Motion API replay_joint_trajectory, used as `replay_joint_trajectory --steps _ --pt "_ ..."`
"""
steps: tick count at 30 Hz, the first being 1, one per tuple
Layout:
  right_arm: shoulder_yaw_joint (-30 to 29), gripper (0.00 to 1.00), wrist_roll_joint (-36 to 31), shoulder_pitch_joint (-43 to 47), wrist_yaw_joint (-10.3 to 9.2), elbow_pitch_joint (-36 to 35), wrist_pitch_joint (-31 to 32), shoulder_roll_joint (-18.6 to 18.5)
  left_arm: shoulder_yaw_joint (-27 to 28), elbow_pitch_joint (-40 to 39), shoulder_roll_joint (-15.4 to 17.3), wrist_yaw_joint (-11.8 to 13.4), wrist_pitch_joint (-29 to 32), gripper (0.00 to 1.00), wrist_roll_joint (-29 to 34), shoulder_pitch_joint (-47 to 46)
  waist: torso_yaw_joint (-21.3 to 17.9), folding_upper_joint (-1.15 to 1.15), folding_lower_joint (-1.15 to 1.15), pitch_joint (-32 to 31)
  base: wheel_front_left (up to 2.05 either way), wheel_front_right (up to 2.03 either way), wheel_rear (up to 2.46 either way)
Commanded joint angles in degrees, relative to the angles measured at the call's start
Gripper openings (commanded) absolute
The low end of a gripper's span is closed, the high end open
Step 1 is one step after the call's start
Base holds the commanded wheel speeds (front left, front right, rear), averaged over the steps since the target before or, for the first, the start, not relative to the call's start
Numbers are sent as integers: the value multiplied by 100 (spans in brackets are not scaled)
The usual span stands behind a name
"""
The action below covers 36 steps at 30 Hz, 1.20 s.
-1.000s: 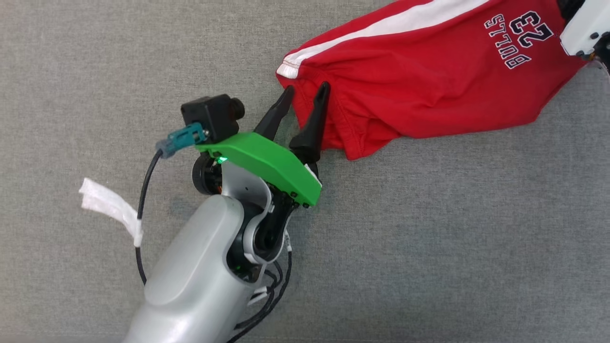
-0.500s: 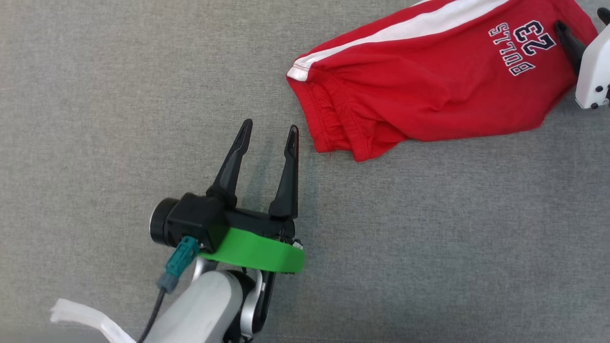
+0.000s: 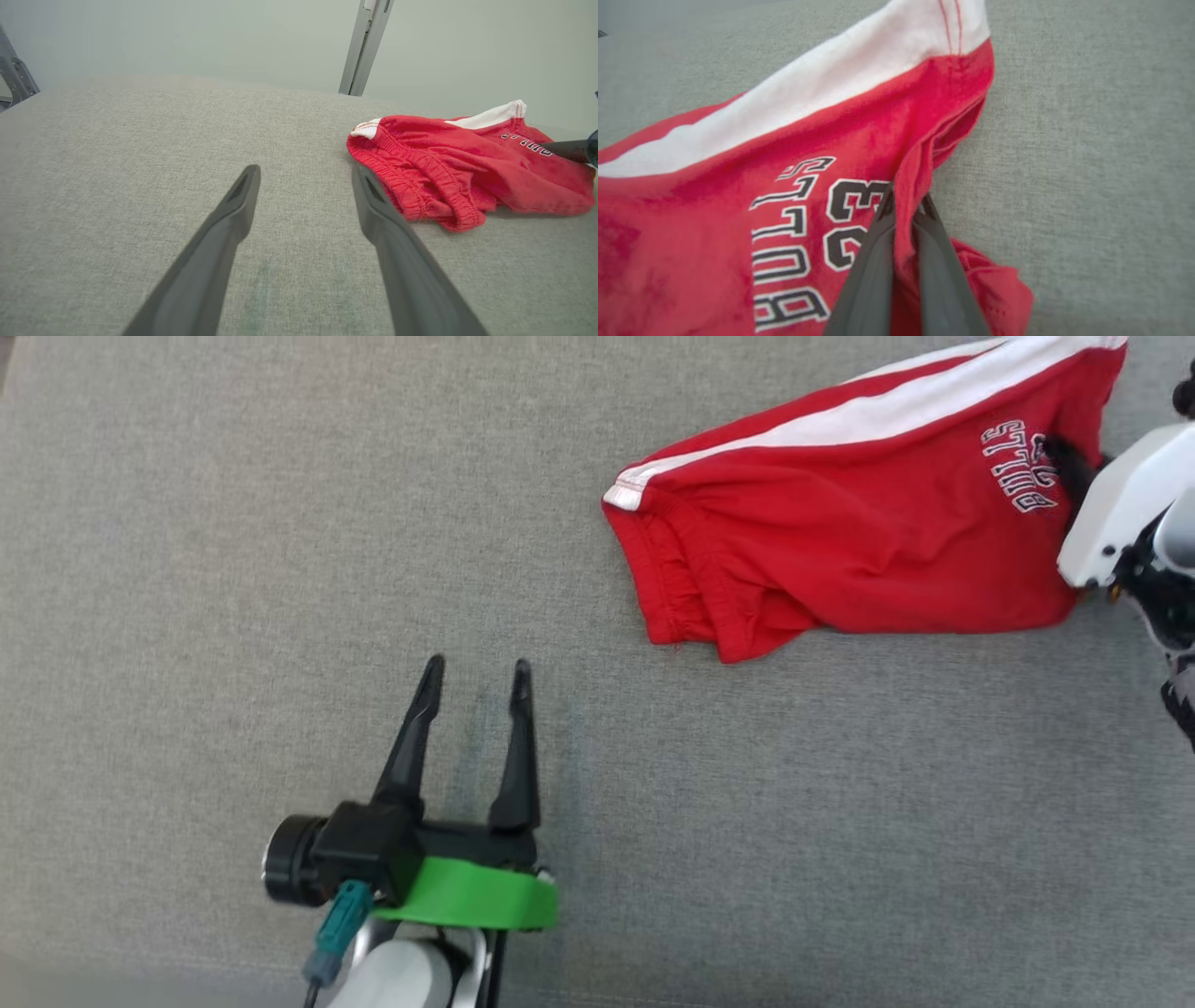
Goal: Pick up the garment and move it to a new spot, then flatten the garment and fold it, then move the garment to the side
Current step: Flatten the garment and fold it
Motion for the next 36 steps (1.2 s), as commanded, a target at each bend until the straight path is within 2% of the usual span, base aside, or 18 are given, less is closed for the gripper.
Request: replay_joint_trajectory --steps 1,5,10,15,20,25,31,36 --pt "23 0 143 189 0 -49 -65 -39 136 20 18 -70 -26 100 96 196 -305 0 0 -361 0 0 0" --pt "-133 0 405 497 -2 -129 -252 -337 458 27 -7 -251 -27 100 248 623 -493 0 0 -661 0 0 0" --pt "-412 0 469 805 -2 -182 -503 -722 760 89 -152 -479 -28 100 409 1040 -514 0 0 -945 0 0 0" --pt "-365 0 513 992 -2 -587 -560 -825 921 186 -355 -661 -27 100 468 1309 -429 0 0 -1200 0 0 0" --pt "148 0 518 1148 -1 -1215 -304 -569 975 303 -484 -829 -23 100 553 1507 -328 0 0 -1377 0 0 0" --pt "780 0 381 1143 -1 -1548 -91 -60 938 392 -521 -946 -23 100 560 1434 -147 0 0 -1331 0 0 0" --pt "1261 0 40 968 -1 -1105 -50 539 882 522 -534 -938 -22 100 376 1274 113 0 0 -1282 0 0 0" --pt "1251 0 -168 850 -1 -689 -307 870 886 552 -534 -841 -23 100 286 1238 237 0 0 -1276 0 0 0"
